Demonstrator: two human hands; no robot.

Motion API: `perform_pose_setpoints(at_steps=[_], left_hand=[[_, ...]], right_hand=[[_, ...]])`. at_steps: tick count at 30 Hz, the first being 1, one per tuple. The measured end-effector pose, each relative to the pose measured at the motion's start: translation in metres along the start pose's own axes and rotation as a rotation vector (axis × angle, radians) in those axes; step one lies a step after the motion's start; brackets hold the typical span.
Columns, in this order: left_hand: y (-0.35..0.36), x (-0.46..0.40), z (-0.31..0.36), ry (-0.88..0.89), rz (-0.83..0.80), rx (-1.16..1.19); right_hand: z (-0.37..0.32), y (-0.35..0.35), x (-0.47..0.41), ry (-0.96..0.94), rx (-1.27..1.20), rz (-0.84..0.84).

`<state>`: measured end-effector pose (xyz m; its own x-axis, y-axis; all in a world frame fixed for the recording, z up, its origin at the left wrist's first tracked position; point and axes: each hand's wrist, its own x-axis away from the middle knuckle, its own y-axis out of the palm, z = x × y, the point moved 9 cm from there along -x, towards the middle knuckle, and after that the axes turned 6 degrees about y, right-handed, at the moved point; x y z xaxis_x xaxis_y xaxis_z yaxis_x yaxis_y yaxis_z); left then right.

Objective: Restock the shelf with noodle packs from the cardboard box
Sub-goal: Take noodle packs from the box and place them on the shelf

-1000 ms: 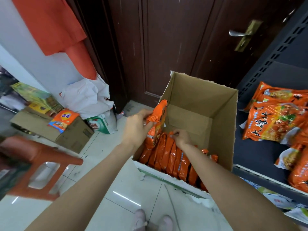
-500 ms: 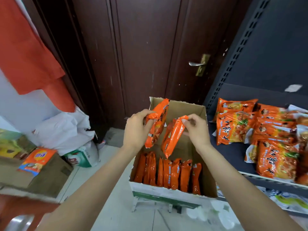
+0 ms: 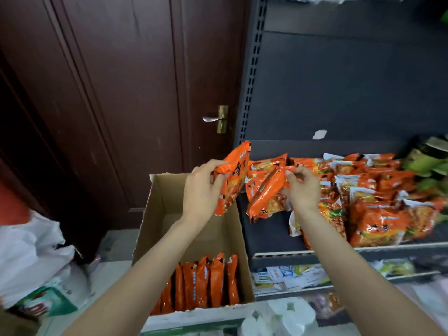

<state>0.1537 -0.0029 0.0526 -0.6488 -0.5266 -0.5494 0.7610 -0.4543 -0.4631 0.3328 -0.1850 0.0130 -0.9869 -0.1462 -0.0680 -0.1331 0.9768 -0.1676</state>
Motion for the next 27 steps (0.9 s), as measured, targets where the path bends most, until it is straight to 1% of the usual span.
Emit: perform_pose_setpoints(at_steps=[3, 6, 9, 12, 13, 16, 18, 22, 27], left_hand=[[0.03, -0.01, 0.005, -0.008, -0.007, 0.0], [0.057, -0.014, 0.005, -0.025, -0.018, -0.022], [0.077, -0.016, -0.001, -0.063, -0.03, -0.021], [0.091, -0.016, -0.009, -0.103, -0.035, -0.039], [0.094, -0.015, -0.011, -0.111, -0.033, -0.036], [0.101, -0.012, -0.014, -0.132, -0.026, -0.039], [0.105, -0.012, -0.016, -0.152, -0.022, -0.036], [0.106, -0.013, -0.018, -0.154, -0.015, -0.036], [0.099, -0.011, -0.027, -0.186, 0.008, -0.024]], right_hand=[[0.038, -0.013, -0.032, 0.151, 0.043, 0.006], [0.087, -0.01, -0.056, 0.355, 0.032, -0.067], [0.114, -0.007, -0.071, 0.443, 0.048, -0.101], [0.113, -0.003, -0.089, 0.386, 0.09, -0.159], [0.11, 0.001, -0.092, 0.337, 0.113, -0.206], [0.1, 0.014, -0.091, 0.153, 0.289, -0.399], [0.1, 0.019, -0.088, 0.074, 0.41, -0.474], [0.097, 0.02, -0.092, -0.071, 0.603, -0.502], [0.109, 0.013, -0.1, -0.061, 0.695, -0.376]])
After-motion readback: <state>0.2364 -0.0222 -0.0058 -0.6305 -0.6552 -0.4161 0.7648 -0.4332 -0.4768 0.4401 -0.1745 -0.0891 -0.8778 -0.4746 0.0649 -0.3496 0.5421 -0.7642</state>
